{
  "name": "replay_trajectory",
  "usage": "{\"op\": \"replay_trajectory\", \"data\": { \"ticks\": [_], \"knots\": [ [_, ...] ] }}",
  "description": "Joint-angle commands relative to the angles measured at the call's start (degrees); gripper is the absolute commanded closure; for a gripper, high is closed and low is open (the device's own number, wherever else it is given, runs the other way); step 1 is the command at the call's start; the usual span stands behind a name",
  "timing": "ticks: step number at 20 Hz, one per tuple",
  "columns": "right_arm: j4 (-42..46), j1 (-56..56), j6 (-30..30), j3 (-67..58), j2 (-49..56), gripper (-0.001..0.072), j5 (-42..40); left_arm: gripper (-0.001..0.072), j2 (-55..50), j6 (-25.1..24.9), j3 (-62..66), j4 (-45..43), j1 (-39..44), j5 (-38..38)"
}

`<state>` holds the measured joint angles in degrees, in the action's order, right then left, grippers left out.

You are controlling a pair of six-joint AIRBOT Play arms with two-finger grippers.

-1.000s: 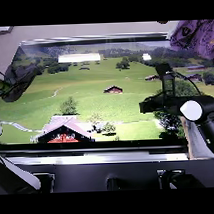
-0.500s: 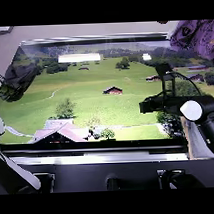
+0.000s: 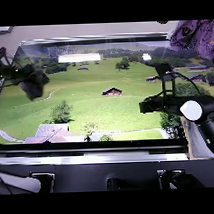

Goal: Fold the clothes and pants, and hang the long-sleeved shirts on hangers.

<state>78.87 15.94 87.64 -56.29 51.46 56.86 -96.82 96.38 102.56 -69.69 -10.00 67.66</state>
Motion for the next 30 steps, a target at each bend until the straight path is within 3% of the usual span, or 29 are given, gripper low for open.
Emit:
{"op": "replay_trajectory", "data": {
  "ticks": [1, 6, 10, 12, 13, 14, 15, 16, 18, 22, 25, 28, 29, 30],
  "knots": [
    [0.0, 0.1, 0.0, 0.0, 0.0, 0.0677, 0.0, 0.0699, 14.6, 1.2, -11.5, 5.2, 10.9, 2.0],
    [0.0, 0.1, 0.0, 0.0, 0.0, 0.0677, 0.0, 0.0698, 27.1, 10.9, -24.6, 5.2, 28.5, 1.7],
    [0.0, 0.1, 0.0, 0.0, 0.0, 0.0677, 0.0, 0.0696, 28.5, 16.9, -38.6, 5.2, 40.8, -7.5],
    [0.0, 0.1, 0.0, 0.0, 0.0, 0.0677, 0.0, 0.0667, 27.8, 23.4, -45.5, 5.3, 44.4, -12.8],
    [0.0, 0.1, 0.0, 0.0, 0.0, 0.0677, 0.0, 0.0536, 27.5, 24.8, -47.6, 5.5, 45.1, -14.0],
    [0.0, 0.1, 0.0, 0.0, 0.0, 0.0677, 0.0, 0.0267, 27.4, 24.9, -49.0, 6.6, 44.9, -14.1],
    [0.0, 0.1, 0.0, 0.0, 0.0, 0.0677, -0.1, 0.0053, 27.6, 24.6, -49.0, 6.9, 44.1, -12.8],
    [-0.1, 0.1, 0.0, 0.0, 0.0, 0.0677, -1.0, 0.0010, 28.2, 22.6, -48.3, 6.9, 42.5, -10.6],
    [0.0, 0.1, 0.0, 0.0, 0.0, 0.0677, -4.0, 0.0009, 31.1, 18.5, -46.3, 6.1, 37.2, -6.8],
    [-1.0, 0.1, 0.2, 0.0, 0.0, 0.0677, -6.3, 0.0010, 39.1, 16.2, -45.3, 5.8, 21.4, -5.4],
    [-2.8, 0.1, 0.8, 0.0, 0.0, 0.0676, -7.5, 0.0009, 39.2, 10.2, -45.3, 9.0, 12.3, -3.7],
    [-4.1, 0.1, 7.3, 0.0, 0.9, 0.0676, -4.0, 0.0009, 36.8, 7.4, -45.3, 9.1, 8.5, -4.7],
    [-4.9, 0.1, 7.2, 0.9, 1.8, 0.0660, -1.4, 0.0010, 35.4, 6.6, -45.3, 9.2, 8.2, -5.2],
    [-6.6, 0.1, 6.8, 3.0, 3.1, 0.0515, -0.3, 0.0009, 33.7, 6.0, -45.3, 9.2, 8.2, -6.1]
  ]
}}
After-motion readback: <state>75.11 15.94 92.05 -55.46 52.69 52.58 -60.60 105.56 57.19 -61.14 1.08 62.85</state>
